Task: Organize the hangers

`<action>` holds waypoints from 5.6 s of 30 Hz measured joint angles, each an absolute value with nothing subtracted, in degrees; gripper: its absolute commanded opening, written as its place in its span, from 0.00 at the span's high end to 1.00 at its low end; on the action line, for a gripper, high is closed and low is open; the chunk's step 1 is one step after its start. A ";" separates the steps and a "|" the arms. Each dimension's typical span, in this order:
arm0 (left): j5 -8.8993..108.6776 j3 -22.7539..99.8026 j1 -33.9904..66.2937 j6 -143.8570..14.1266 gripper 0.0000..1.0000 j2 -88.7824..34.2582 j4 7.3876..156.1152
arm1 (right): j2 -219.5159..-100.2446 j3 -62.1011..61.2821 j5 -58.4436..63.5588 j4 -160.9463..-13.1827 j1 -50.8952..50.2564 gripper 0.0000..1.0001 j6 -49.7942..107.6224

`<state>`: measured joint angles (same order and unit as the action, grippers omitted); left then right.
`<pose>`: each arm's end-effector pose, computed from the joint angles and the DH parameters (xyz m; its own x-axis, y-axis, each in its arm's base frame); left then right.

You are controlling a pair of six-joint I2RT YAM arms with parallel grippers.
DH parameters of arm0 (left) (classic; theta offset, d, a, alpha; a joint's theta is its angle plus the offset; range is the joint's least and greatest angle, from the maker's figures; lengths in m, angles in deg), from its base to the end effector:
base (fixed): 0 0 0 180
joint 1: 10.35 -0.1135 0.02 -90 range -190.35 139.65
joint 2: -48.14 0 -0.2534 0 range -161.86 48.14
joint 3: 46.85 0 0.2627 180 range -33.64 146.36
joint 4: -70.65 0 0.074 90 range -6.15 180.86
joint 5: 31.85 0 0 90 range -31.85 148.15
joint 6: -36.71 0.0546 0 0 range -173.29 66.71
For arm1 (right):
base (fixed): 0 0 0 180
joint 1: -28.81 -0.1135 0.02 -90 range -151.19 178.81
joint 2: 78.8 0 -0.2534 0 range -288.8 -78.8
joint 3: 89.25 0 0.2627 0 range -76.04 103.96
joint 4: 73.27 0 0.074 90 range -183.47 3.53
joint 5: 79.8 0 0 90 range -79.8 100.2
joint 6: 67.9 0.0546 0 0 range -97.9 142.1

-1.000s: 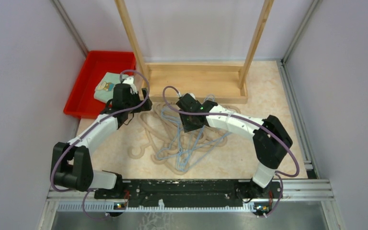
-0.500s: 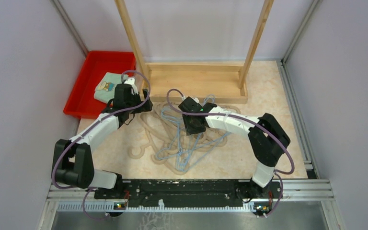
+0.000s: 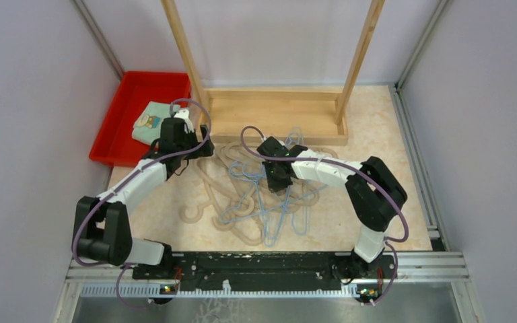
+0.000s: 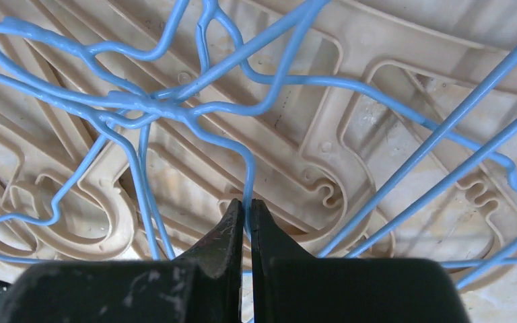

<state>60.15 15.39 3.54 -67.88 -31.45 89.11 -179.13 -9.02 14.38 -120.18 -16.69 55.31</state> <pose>0.3201 -0.0772 0.2092 -0.6032 -0.1102 -0.7900 0.0625 0.9808 -0.1845 0.2568 0.2556 0.1543 -0.9185 -0.1554 -0.3635 -0.2251 0.9615 0.1578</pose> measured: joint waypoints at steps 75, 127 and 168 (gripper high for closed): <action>65.46 16.35 3.52 -65.45 0.00 -31.25 86.51 | -181.43 44.99 -17.07 -98.63 8.40 1.00 63.42; 64.28 17.12 2.97 -66.74 0.00 -36.80 85.02 | -147.73 5.03 14.87 -128.20 -8.49 0.35 37.37; 64.85 9.58 2.97 -69.82 0.00 -32.26 85.16 | -173.17 -15.31 7.52 -110.02 -24.71 0.67 39.92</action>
